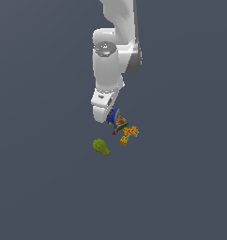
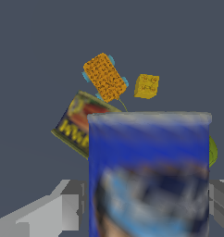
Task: Pick up a designated object from a clutter of objects.
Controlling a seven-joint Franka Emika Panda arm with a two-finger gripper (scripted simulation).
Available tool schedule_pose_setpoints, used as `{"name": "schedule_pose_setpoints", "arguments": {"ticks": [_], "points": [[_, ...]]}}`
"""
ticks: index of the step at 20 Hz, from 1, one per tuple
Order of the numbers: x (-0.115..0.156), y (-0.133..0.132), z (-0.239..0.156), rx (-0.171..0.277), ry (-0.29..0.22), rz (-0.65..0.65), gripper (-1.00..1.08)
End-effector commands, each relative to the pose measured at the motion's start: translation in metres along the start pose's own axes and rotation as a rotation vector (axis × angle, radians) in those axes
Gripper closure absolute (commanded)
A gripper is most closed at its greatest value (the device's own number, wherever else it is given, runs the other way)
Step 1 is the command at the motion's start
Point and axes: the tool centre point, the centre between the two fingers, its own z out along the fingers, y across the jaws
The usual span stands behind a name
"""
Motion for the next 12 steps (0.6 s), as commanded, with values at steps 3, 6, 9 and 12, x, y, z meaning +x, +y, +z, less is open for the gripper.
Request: {"name": "schedule_pose_setpoints", "arguments": {"ticks": [3,6,9,12], "points": [[0.010,-0.007,-0.043,-0.003,0.001,0.000,1.08],[0.016,-0.012,-0.069,-0.003,0.001,0.000,1.08],[0.022,-0.017,-0.096,-0.003,0.001,-0.001,1.08],[0.029,-0.022,-0.123,-0.003,0.001,-0.001,1.08]]}}
